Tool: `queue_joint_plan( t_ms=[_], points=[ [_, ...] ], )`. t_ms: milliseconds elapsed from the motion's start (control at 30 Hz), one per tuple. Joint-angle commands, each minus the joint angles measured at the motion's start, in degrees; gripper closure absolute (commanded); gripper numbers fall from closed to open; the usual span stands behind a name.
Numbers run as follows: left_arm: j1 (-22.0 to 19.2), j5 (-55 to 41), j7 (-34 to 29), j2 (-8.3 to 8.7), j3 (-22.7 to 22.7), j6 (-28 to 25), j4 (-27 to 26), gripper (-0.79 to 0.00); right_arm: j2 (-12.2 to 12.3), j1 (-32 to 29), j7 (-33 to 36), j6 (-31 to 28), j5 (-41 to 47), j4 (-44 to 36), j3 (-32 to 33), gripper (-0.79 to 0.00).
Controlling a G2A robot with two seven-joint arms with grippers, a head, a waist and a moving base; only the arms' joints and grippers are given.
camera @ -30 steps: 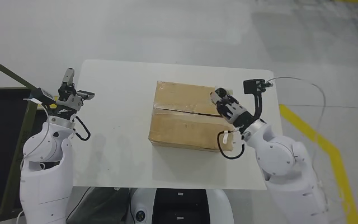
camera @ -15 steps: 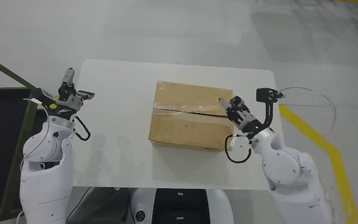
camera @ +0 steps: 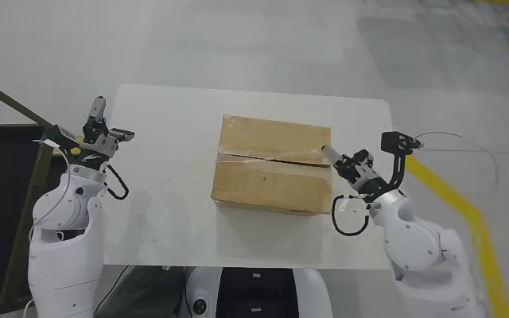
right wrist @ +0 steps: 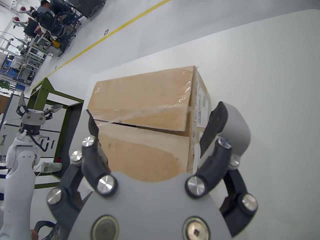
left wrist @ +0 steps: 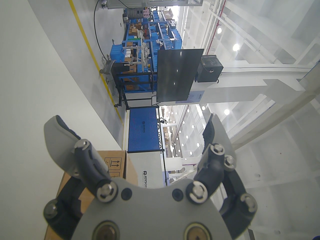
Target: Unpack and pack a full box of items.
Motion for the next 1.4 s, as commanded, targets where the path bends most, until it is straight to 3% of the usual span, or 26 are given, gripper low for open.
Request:
queue_joint_plan(
  t_ms=[0, 167, 367, 400, 433, 567, 1000, 1367],
  points=[
    [0.00, 0.00, 0.00, 0.00, 0.00, 0.00, 0.00, -0.785, -0.04, -0.03, -1.13, -1.24, 1.76, -0.52, 0.79, -0.785],
    [0.00, 0.00, 0.00, 0.00, 0.00, 0.00, 0.00, -0.785, -0.08, 3.05, -1.55, -5.53, 5.64, 2.10, 1.43, -0.727],
    [0.00, 0.00, 0.00, 0.00, 0.00, 0.00, 0.00, -0.785, -0.26, 11.90, 2.93, -9.76, 10.16, 8.75, -1.78, -0.628],
    [0.00, 0.00, 0.00, 0.00, 0.00, 0.00, 0.00, -0.785, -0.32, 13.58, 3.74, -10.18, 10.76, 9.95, -2.57, -0.539],
    [0.00, 0.00, 0.00, 0.00, 0.00, 0.00, 0.00, -0.785, -0.40, 15.23, 4.33, -10.54, 11.32, 11.17, -3.31, -0.376],
    [0.00, 0.00, 0.00, 0.00, 0.00, 0.00, 0.00, -0.785, -0.83, 21.44, 6.56, -10.45, 15.07, 16.59, -6.02, -0.003],
    [0.00, 0.00, 0.00, 0.00, 0.00, 0.00, 0.00, -0.785, -3.47, 37.69, 11.56, -8.32, 28.17, 31.05, -18.36, 0.000],
    [0.00, 0.00, 0.00, 0.00, 0.00, 0.00, 0.00, -0.785, -8.39, 50.51, 11.75, -6.30, 33.91, 43.96, -34.99, 0.000]
  ],
)
